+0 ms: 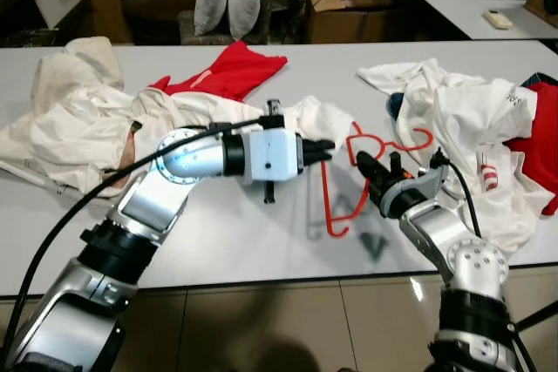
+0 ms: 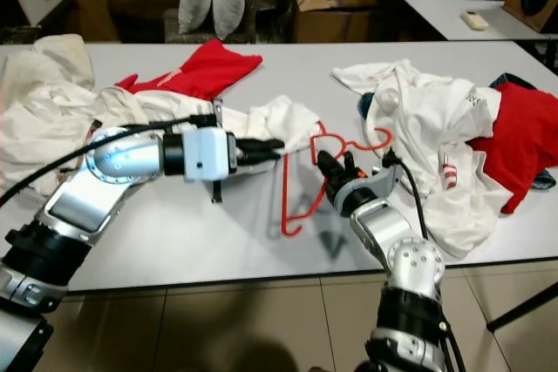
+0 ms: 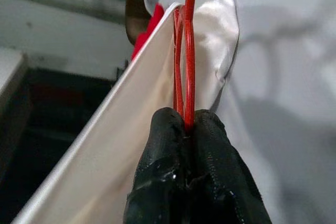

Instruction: Hang hanger

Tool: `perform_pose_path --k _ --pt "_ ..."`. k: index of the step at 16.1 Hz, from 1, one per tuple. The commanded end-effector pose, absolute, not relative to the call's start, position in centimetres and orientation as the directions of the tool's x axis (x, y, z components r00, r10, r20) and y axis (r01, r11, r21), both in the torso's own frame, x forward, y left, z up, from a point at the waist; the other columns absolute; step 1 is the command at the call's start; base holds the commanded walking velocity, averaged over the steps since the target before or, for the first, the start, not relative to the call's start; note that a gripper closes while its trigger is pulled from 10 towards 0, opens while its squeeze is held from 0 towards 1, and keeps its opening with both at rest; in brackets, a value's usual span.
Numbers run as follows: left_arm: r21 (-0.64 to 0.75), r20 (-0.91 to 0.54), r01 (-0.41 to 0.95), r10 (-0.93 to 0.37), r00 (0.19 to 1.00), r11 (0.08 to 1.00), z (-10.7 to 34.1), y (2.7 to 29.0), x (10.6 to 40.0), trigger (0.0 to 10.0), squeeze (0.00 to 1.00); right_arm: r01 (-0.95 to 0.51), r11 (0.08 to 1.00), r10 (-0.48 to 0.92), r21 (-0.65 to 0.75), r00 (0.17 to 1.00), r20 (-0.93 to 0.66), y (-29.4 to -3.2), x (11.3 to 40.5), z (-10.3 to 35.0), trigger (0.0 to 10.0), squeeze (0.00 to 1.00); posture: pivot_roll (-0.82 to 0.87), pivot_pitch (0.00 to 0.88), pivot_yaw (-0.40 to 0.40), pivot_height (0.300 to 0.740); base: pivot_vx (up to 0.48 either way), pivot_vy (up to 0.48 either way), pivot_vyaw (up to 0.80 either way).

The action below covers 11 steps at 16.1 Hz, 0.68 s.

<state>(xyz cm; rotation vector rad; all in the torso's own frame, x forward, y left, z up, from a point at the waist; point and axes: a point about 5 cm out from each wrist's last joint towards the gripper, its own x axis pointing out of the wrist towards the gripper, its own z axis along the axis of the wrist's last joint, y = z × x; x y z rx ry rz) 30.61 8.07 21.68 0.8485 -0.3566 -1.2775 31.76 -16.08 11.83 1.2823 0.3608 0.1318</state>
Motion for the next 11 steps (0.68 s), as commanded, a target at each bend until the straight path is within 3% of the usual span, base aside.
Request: perform_pose_path --k 1,3,7,10,11 --pt "0.711 -0.234 0.703 -0.931 0.281 0.034 21.3 7.9 30.4 0.0 0.00 0.100 0.230 0.246 0.968 0.956 -0.157 -16.8 32.4 12.4 10.0 0.00 -0.18 0.000 0.007 0.740 0.000 0.000 0.00" --pt "0.696 -0.262 0.714 -0.897 0.356 0.080 20.1 8.4 31.3 0.0 0.00 0.061 0.134 0.191 0.989 0.978 -0.086 -16.9 33.8 13.8 10.0 0.00 -0.18 0.000 0.009 0.740 0.000 0.000 0.00" --pt "0.659 -0.284 0.745 -0.883 0.373 0.102 19.3 8.8 31.5 0.0 0.00 -0.013 -0.014 0.111 1.000 0.994 0.014 -15.7 35.7 15.7 10.0 0.00 -0.17 0.000 0.009 0.740 0.000 0.000 0.00" --pt "0.656 -0.293 0.750 -0.885 0.361 0.088 19.2 9.0 31.3 0.0 0.00 -0.019 -0.032 0.117 0.999 0.993 0.023 -14.6 36.4 16.2 10.0 0.00 -0.17 0.000 0.004 0.740 0.000 0.000 0.00" --pt "0.644 -0.251 0.756 -0.902 0.352 0.116 19.7 8.7 31.2 0.0 0.00 -0.005 0.028 0.110 1.000 0.994 0.002 -14.4 36.7 16.1 10.0 0.00 -0.17 0.000 0.004 0.740 0.000 0.000 0.00"
